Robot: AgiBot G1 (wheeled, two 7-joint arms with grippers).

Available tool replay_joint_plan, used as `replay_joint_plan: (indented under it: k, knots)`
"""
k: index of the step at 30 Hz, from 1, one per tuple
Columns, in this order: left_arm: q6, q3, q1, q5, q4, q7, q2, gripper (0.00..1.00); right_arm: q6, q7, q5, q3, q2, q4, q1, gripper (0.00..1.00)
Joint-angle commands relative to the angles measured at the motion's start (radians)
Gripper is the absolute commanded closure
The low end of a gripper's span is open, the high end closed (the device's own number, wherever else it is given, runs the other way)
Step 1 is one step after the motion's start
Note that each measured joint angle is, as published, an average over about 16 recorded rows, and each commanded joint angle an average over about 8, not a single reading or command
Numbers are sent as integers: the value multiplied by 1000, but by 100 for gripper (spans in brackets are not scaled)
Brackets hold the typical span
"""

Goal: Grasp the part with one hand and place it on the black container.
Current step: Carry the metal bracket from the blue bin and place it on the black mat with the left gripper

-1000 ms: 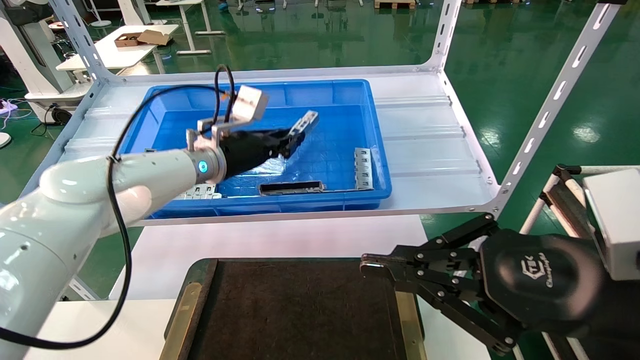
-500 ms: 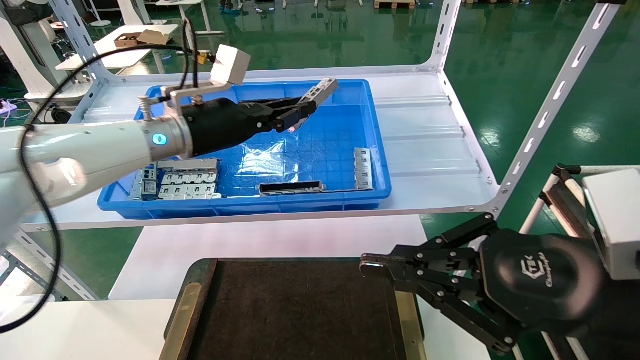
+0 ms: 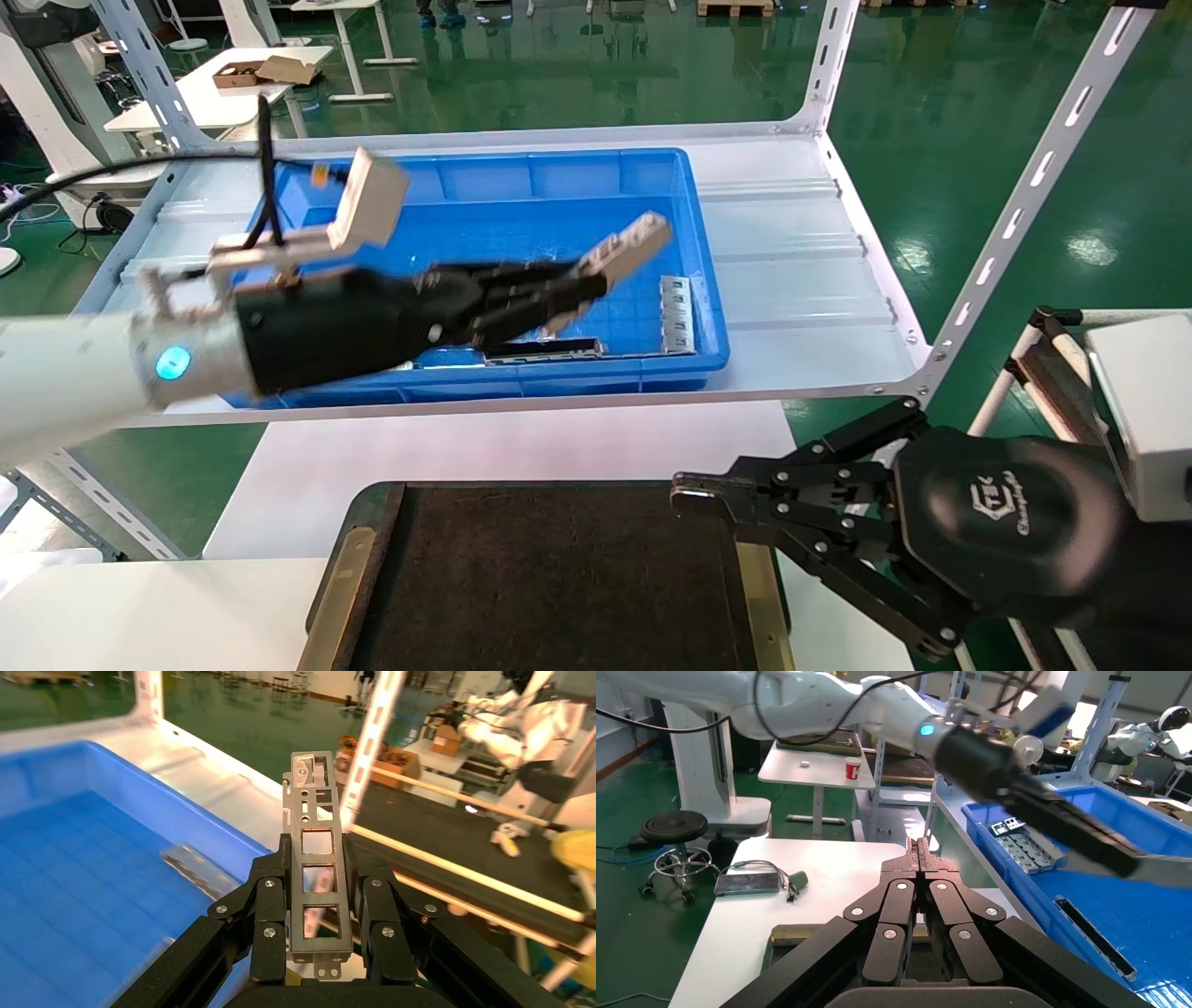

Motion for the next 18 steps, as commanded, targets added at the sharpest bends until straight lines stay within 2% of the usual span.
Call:
replay_joint_plan:
  k: [1, 7, 10, 18]
  knots:
    - [-10, -7, 49, -18, -97, -34, -45, 100, 0, 0, 0, 0, 0, 0, 0, 100]
    - [-185, 3, 226, -18, -363, -153, -169, 100, 0, 0, 0, -1, 0, 0, 0, 100]
    - [-274, 19, 301, -4, -449, -200, -205, 100, 0, 0, 0, -1, 0, 0, 0, 100]
    - [-441, 69, 443, 22, -495, -255, -184, 100, 1, -1, 1, -1, 0, 0, 0, 100]
